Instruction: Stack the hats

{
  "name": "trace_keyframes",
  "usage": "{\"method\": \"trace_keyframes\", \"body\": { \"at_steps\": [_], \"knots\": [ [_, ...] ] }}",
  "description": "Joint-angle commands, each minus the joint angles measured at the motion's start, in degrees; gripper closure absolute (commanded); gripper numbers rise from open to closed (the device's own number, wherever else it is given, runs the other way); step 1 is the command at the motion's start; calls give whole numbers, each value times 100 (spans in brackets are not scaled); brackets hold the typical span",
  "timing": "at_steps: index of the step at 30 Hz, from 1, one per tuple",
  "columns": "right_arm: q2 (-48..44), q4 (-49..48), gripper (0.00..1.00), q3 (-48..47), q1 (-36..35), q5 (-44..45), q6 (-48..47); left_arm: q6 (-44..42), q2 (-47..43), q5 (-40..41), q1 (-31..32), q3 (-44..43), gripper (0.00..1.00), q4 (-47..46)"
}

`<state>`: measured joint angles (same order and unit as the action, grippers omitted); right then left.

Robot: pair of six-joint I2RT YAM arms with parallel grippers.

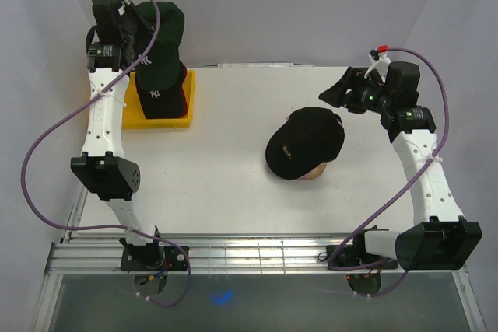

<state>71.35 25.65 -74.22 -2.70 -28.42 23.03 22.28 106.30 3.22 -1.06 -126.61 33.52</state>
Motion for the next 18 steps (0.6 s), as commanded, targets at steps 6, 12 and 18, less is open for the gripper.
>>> {"method": "trace_keyframes", "body": {
  "at_steps": [6,12,18],
  "knots": [
    [-261,19,26,-331,-20,-75,140,4,-1338,2,1318,908,100,94],
    [-534,151,26,-243,-29,-128,193,399,-2016,82,2012,1963,100,-21],
    [-736,256,26,-199,-29,-199,255,725,-2421,204,2759,2395,100,-74]
  ]
}}
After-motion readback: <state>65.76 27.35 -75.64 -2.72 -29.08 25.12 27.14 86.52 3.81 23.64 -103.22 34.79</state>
